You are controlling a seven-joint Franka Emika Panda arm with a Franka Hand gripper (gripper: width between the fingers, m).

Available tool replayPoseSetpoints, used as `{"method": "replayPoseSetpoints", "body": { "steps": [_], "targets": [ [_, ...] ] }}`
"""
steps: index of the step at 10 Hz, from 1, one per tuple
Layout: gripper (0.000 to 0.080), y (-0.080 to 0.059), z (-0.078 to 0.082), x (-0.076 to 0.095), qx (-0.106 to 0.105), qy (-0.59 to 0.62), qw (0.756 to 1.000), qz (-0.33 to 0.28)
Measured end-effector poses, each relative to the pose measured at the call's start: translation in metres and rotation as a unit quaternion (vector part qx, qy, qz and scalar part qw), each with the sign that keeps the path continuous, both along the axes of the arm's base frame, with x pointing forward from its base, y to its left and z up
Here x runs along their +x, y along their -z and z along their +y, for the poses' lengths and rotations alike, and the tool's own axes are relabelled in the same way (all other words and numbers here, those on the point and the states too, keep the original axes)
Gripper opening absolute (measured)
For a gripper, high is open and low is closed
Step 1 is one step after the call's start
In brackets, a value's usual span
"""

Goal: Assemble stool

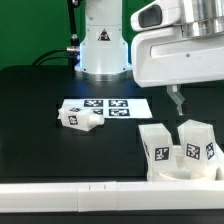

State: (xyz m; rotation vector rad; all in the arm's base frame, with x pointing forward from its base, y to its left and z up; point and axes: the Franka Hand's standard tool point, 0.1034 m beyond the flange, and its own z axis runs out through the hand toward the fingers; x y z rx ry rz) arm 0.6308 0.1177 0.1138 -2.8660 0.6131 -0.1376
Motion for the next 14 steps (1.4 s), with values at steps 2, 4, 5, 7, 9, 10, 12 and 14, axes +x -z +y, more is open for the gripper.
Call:
{"method": "replayPoseSetpoints", "body": {
  "steps": [2, 4, 5, 7, 9, 10, 12, 14],
  "targets": [
    [0.0649, 0.000, -0.002, 0.000, -0.014, -0.068, 0.997, -0.012],
    [0.0649, 0.006, -0.005, 0.001, -0.052, -0.233, 0.971, -0.021],
    [0.0649, 0.010, -0.002, 0.002, -0.070, -0.321, 0.944, -0.023],
    [0.0649, 0.012, -0.003, 0.001, -0.076, -0.373, 0.924, -0.032],
    [0.0649, 0.014, -0.006, 0.001, -0.085, -0.420, 0.903, -0.035],
    [0.0649, 0.018, -0.007, 0.002, -0.097, -0.461, 0.881, -0.032],
    [0.0649, 0.028, -0.008, 0.005, -0.116, -0.518, 0.847, -0.029],
    [0.0649, 0.037, -0.008, 0.004, -0.115, -0.488, 0.865, -0.021]
  ]
}}
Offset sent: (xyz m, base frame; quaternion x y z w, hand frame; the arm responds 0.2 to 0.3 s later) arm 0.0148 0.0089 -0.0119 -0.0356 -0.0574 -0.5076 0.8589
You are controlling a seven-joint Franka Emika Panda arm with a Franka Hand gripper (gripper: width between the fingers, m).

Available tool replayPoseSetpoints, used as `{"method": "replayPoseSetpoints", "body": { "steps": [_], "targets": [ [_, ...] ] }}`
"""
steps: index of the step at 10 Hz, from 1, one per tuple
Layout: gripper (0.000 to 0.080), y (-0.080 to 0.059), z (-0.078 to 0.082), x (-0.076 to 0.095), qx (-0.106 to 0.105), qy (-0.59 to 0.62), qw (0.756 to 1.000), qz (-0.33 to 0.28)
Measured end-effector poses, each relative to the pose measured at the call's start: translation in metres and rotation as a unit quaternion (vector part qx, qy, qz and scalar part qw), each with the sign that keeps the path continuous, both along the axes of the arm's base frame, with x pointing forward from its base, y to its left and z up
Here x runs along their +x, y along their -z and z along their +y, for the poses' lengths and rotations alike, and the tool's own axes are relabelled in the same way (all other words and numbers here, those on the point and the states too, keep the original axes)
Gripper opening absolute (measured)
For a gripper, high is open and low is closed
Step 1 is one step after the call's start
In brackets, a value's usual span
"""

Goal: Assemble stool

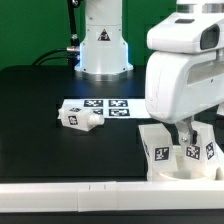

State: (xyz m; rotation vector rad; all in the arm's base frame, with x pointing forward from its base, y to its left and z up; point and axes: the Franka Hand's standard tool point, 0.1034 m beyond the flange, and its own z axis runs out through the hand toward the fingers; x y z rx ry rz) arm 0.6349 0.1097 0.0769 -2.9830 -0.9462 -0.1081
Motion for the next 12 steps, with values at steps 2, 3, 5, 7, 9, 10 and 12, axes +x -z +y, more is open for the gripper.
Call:
{"method": "replayPoseSetpoints", "body": {
  "steps": [2, 3, 5, 7, 9, 10, 12],
  "targets": [
    [0.0637, 0.0001, -0.0014, 0.0002, 0.000, 0.011, 1.000, 0.000],
    [0.0465, 0.0003, -0.0014, 0.0000, 0.002, 0.039, 0.999, 0.001],
    [0.0339, 0.0005, -0.0013, -0.0001, 0.007, 0.115, 0.993, 0.004],
    [0.0339, 0.0003, -0.0023, 0.0005, 0.020, 0.258, 0.966, 0.008],
    [0.0339, 0.0018, 0.0008, 0.0002, 0.056, 0.469, 0.881, 0.026],
    [0.0339, 0.0018, -0.0018, 0.0007, 0.070, 0.524, 0.848, 0.038],
    [0.0340, 0.0023, -0.0011, 0.0001, 0.072, 0.577, 0.812, 0.043]
  ]
}}
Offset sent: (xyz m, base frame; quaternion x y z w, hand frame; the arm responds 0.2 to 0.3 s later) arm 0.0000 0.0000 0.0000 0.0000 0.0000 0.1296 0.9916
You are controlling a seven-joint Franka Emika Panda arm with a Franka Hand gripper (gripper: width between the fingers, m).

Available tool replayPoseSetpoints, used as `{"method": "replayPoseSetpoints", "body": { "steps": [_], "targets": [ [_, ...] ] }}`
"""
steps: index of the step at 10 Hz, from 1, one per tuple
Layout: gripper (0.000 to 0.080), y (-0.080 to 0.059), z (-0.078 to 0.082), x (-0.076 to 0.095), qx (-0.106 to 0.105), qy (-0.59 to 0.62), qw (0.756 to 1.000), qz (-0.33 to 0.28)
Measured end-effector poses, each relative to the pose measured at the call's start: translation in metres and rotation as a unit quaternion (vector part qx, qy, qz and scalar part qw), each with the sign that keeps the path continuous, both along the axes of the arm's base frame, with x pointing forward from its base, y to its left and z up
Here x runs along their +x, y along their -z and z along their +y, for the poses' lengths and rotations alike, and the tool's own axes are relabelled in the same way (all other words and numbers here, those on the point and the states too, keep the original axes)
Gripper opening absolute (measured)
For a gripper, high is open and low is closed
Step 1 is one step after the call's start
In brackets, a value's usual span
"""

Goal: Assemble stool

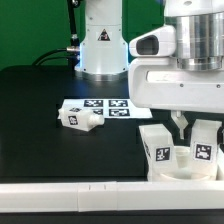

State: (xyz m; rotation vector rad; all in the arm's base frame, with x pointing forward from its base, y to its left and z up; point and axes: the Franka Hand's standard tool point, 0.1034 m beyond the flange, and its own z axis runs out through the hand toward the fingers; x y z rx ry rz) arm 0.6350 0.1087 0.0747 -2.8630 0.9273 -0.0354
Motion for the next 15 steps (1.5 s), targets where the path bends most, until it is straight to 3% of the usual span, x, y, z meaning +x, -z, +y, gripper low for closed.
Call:
{"method": "replayPoseSetpoints", "body": {
  "steps": [3, 4, 6, 7, 9, 10, 11, 12, 13, 15],
  "targets": [
    [0.0340, 0.000, 0.001, 0.000, 0.010, 0.120, 0.993, 0.014],
    [0.0340, -0.003, 0.004, 0.001, 0.021, 0.231, 0.972, 0.028],
    [0.0340, -0.002, -0.001, 0.004, 0.067, 0.405, 0.911, 0.042],
    [0.0340, -0.001, 0.002, 0.003, 0.065, 0.407, 0.910, 0.044],
    [0.0340, 0.000, 0.004, 0.002, 0.073, 0.464, 0.881, 0.055],
    [0.0340, -0.001, 0.004, 0.003, 0.078, 0.507, 0.856, 0.060],
    [0.0340, -0.003, 0.005, 0.009, 0.101, 0.595, 0.796, 0.057],
    [0.0340, -0.001, 0.004, 0.010, 0.120, 0.647, 0.751, 0.053],
    [0.0340, 0.000, 0.002, 0.010, 0.133, 0.669, 0.730, 0.048],
    [0.0375, 0.000, 0.002, 0.010, 0.129, 0.649, 0.748, 0.046]
  ]
}}
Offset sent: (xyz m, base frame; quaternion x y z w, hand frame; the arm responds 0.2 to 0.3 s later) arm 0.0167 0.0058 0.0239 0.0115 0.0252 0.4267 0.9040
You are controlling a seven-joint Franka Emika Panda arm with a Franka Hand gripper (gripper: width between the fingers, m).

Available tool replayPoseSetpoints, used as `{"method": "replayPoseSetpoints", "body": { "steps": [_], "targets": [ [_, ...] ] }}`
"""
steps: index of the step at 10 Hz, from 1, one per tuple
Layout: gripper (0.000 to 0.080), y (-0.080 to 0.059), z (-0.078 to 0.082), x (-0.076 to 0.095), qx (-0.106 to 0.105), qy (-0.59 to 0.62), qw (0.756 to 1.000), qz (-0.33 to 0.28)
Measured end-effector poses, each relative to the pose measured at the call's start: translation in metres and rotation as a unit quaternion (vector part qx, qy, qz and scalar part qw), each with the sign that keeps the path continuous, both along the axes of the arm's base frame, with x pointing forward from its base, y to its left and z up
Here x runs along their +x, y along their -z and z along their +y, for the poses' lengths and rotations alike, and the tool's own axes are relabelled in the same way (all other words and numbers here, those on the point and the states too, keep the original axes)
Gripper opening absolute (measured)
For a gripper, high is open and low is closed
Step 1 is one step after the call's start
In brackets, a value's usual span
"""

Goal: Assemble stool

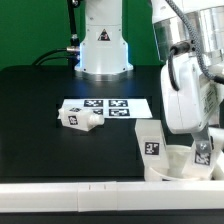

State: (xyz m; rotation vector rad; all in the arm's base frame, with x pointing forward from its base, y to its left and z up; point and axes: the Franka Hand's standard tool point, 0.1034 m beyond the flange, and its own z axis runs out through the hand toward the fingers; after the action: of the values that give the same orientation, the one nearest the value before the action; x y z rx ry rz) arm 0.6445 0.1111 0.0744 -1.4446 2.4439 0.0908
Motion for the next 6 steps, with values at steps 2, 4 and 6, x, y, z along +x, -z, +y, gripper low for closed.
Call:
{"method": "replayPoseSetpoints", "body": {
  "steps": [2, 4, 6],
  "targets": [
    [0.0562, -0.006, -0.001, 0.002, -0.019, -0.083, 0.996, -0.020],
    [0.0644, -0.030, 0.002, 0.005, -0.045, -0.249, 0.965, -0.061],
    [0.0649, -0.034, 0.006, 0.004, -0.061, -0.348, 0.933, -0.074]
  ]
}}
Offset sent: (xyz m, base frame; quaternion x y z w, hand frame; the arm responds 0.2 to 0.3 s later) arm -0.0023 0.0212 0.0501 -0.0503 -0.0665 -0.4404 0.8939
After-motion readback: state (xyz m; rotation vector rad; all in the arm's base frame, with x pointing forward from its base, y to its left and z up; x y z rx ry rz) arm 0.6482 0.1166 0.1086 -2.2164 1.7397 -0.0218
